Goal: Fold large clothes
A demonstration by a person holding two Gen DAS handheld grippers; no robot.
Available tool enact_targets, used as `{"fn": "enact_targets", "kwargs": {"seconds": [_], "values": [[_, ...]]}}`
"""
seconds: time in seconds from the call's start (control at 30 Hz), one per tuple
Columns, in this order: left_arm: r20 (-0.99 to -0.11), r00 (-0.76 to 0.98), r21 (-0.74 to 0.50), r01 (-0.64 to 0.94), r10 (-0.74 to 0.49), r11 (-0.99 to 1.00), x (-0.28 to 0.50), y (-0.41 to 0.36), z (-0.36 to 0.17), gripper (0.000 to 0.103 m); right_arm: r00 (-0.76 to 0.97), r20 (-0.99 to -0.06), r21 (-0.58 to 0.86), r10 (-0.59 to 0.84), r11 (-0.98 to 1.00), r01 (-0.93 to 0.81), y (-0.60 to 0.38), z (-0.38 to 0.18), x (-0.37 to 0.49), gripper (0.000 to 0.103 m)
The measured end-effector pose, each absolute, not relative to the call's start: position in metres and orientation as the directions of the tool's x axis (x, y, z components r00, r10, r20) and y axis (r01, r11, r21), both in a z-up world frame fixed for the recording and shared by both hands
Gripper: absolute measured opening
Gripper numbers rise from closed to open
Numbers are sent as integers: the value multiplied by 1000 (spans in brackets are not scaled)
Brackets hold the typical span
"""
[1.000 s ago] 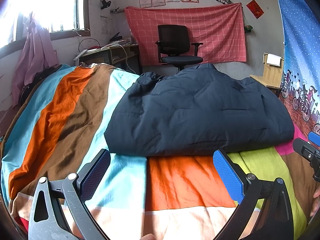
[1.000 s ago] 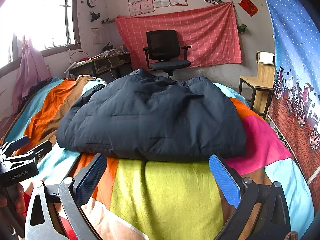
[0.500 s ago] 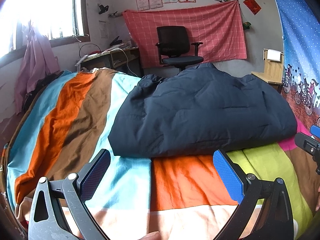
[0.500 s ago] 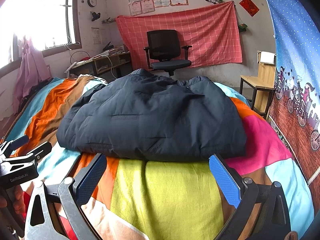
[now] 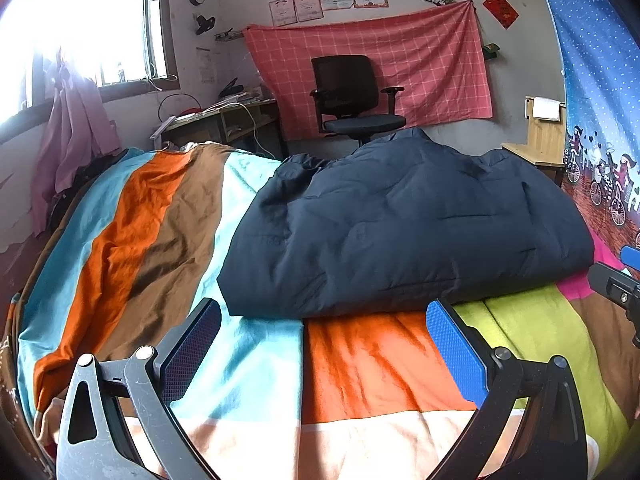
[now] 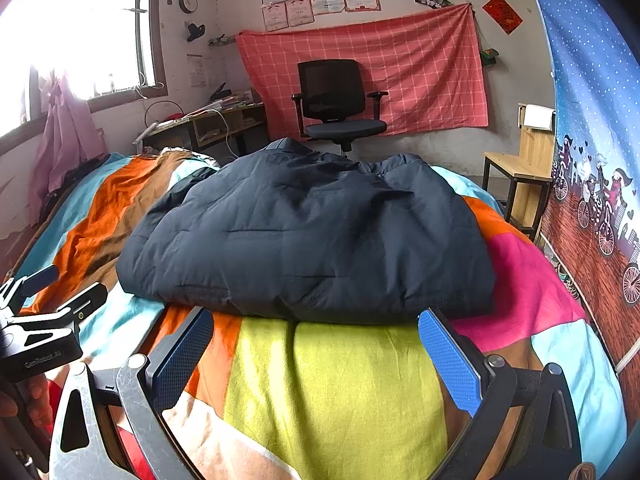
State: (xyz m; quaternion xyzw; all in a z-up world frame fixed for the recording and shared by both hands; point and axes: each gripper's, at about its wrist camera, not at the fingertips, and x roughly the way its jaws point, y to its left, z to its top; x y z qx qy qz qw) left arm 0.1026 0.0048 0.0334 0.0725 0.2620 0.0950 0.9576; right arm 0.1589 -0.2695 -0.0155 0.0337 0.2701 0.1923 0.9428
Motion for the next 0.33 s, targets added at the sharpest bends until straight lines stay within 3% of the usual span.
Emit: {"fn": "enact_targets", "kwargs": {"seconds": [0.33], "values": [[-495,841,187,-143,219,972,103,6,33,101,776,-499,166,386,921,-352,-270,-16,157,103]]}}
